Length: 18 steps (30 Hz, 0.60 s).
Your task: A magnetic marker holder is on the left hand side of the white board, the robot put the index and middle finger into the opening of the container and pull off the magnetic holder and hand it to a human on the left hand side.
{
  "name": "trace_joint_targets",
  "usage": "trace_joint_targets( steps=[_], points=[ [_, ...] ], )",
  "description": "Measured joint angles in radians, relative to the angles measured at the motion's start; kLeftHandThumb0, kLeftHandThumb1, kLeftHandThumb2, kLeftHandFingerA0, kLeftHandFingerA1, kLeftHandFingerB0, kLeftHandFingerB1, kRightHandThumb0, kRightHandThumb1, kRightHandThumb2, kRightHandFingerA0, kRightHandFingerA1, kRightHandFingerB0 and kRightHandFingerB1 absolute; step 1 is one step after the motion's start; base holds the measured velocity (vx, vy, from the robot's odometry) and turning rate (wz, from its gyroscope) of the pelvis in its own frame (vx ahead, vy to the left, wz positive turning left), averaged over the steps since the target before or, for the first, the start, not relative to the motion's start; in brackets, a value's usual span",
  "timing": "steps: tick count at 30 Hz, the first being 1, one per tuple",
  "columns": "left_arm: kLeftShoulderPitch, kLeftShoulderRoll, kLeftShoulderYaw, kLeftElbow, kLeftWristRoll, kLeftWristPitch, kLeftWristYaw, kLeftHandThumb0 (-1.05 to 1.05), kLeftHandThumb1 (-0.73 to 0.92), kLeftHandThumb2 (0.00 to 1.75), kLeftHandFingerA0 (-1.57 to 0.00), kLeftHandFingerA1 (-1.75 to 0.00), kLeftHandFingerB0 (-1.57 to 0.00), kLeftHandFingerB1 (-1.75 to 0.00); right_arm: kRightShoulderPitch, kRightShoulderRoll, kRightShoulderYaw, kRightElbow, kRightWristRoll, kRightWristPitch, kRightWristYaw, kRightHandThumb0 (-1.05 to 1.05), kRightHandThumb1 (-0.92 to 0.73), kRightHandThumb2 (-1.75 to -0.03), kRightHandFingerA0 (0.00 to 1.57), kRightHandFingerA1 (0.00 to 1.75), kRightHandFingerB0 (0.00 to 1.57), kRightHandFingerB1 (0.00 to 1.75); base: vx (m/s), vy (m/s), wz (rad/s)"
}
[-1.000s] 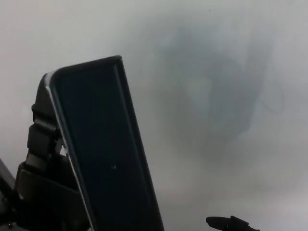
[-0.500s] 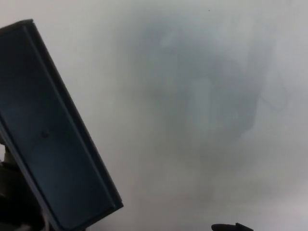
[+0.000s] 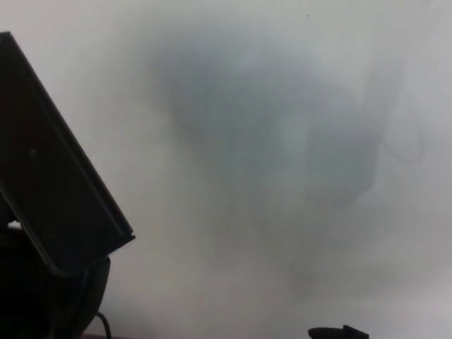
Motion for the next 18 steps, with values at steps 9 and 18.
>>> trace_joint_targets(
  steps=[9, 18],
  points=[
    [-0.014, 0.015, 0.008, 0.032, -0.013, 0.002, 0.001, -0.89, 0.80, 0.66, -0.75, -0.43, -0.44, -0.34, -0.008, -0.008, 0.008, 0.000, -0.003, 0.002, -0.004, -0.64, -0.85, -0.65, 0.79, 0.58, 0.67, 0.49, 0.00, 0.000, 0.00],
    [-0.013, 0.020, 0.008, 0.033, -0.020, 0.004, 0.000, -0.88, 0.80, 0.66, -0.74, -0.42, -0.44, -0.34, -0.010, -0.009, 0.014, 0.000, -0.007, 0.003, -0.007, -0.63, -0.86, -0.66, 0.79, 0.58, 0.67, 0.49, 0.00, 0.000, 0.00]
  ],
)
